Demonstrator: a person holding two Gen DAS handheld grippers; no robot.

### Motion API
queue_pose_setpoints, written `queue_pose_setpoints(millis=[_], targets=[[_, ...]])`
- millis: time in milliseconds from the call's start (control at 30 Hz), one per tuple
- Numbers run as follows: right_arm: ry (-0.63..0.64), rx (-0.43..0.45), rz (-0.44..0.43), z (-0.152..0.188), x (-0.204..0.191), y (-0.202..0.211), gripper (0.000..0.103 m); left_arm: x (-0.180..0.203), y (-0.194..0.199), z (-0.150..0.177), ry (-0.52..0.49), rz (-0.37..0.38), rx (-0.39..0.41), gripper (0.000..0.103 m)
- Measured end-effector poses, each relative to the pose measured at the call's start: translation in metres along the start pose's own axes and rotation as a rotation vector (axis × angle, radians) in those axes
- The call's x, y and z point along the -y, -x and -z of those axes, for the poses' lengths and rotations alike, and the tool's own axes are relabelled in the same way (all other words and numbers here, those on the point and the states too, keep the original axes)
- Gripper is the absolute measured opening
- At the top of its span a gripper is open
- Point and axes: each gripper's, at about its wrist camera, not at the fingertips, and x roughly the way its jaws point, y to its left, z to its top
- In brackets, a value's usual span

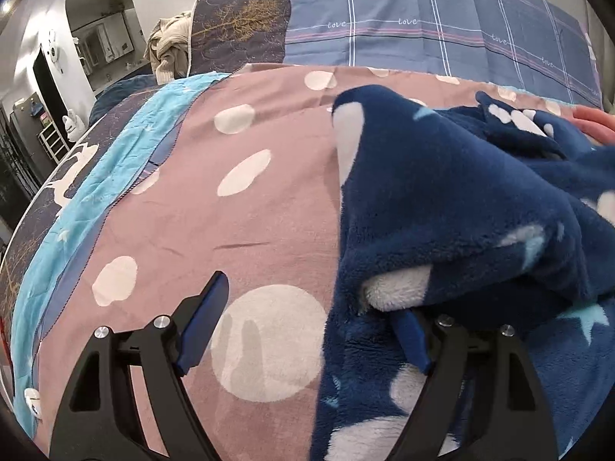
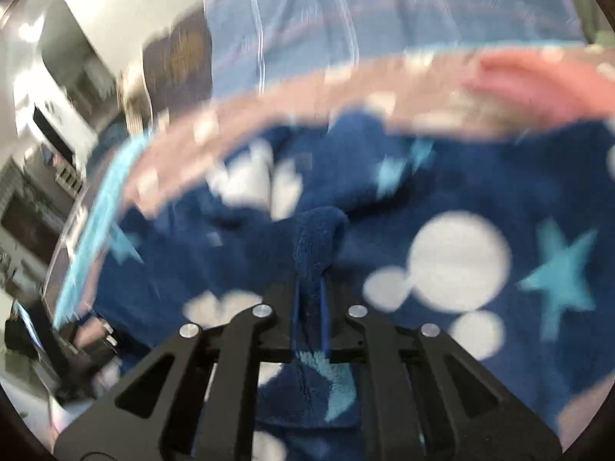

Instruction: Fold small clothes

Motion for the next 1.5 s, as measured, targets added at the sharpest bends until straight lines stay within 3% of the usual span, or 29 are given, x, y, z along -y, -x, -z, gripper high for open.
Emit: queue_pose_setpoints(millis=[33, 100, 200, 233, 267, 367, 467, 567, 600, 633, 667, 800, 867, 967, 1067, 1133, 1200, 1233, 1267, 1300, 1333, 1367, 1500], targets=[[0.000, 0.066, 0.071, -0.005, 0.004, 0.021, 0.009, 0.000, 0.000, 0.000, -0.004, -0.004, -0.001, 0.081], [0.012, 0.115, 0.183, -0.010, 0.014, 0.037, 0.009, 0.005, -0.001, 0.001, -0.019, -0.005, 0.000, 0.082], [0.013, 0.000, 0.279, -0.005, 0.036, 0.020, 0.025, 0.015, 0.000, 0.002, -0.060, -0.051, 0.010, 0.082], [0.009, -0.026, 0.303, 0.000, 0.043, 0.015, 0.035, 0.017, 0.001, 0.002, -0.072, -0.065, 0.013, 0.082], [-0.005, -0.037, 0.308, 0.008, 0.051, 0.014, 0.037, 0.018, 0.001, 0.002, -0.077, -0.069, 0.014, 0.082], [-0.034, -0.008, 0.237, 0.021, 0.056, 0.029, 0.037, 0.019, 0.001, 0.003, -0.080, -0.073, 0.009, 0.082], [0.032, 0.009, 0.070, 0.036, 0.035, 0.045, 0.037, 0.020, 0.001, 0.003, -0.087, -0.079, 0.005, 0.082], [0.101, -0.065, -0.071, 0.056, 0.018, 0.038, 0.037, 0.020, 0.001, 0.004, -0.087, -0.079, 0.006, 0.082], [0.121, -0.120, -0.032, 0.063, 0.016, 0.027, 0.039, 0.019, 0.001, 0.004, -0.082, -0.072, 0.003, 0.082], [0.149, -0.208, 0.063, 0.075, 0.017, 0.005, 0.043, 0.019, 0.000, 0.004, -0.079, -0.066, 0.000, 0.082], [0.157, -0.210, 0.071, 0.081, 0.019, 0.000, 0.039, 0.017, 0.000, 0.003, -0.068, -0.047, -0.006, 0.082], [0.118, -0.122, 0.039, 0.079, 0.021, 0.037, 0.040, -0.002, 0.017, 0.004, -0.023, 0.120, -0.035, 0.078], [0.086, -0.018, 0.005, 0.075, 0.035, 0.075, 0.051, -0.005, 0.043, 0.006, -0.008, 0.181, -0.007, 0.071], [-0.047, 0.139, 0.066, 0.072, 0.081, 0.132, 0.063, 0.010, 0.091, 0.001, -0.037, 0.363, 0.085, 0.070], [-0.316, 0.258, 0.175, 0.076, 0.157, 0.181, 0.065, 0.047, 0.116, -0.009, -0.141, 0.461, 0.160, 0.070], [-0.563, 0.309, 0.209, 0.086, 0.214, 0.207, 0.066, 0.074, 0.110, -0.017, -0.170, 0.516, 0.157, 0.070], [-0.702, 0.342, 0.227, 0.099, 0.249, 0.220, 0.067, 0.098, 0.093, -0.024, -0.173, 0.589, 0.121, 0.070], [-0.744, 0.348, 0.245, 0.104, 0.262, 0.225, 0.067, 0.117, 0.076, -0.024, -0.200, 0.596, 0.100, 0.070], [-0.778, 0.352, 0.259, 0.109, 0.274, 0.228, 0.068, 0.135, 0.057, -0.019, -0.242, 0.550, 0.066, 0.070], [-0.804, 0.354, 0.254, 0.111, 0.283, 0.229, 0.068, 0.153, 0.031, -0.009, -0.268, 0.506, -0.027, 0.071], [-0.831, 0.356, 0.232, 0.114, 0.291, 0.227, 0.069, 0.158, 0.018, -0.002, -0.260, 0.501, -0.050, 0.074], [-0.867, 0.360, 0.194, 0.115, 0.301, 0.225, 0.069, 0.159, 0.020, -0.001, -0.250, 0.504, -0.013, 0.075], [-0.945, 0.375, 0.102, 0.098, 0.328, 0.208, 0.070, 0.154, 0.022, 0.000, -0.223, 0.540, -0.010, 0.075]])
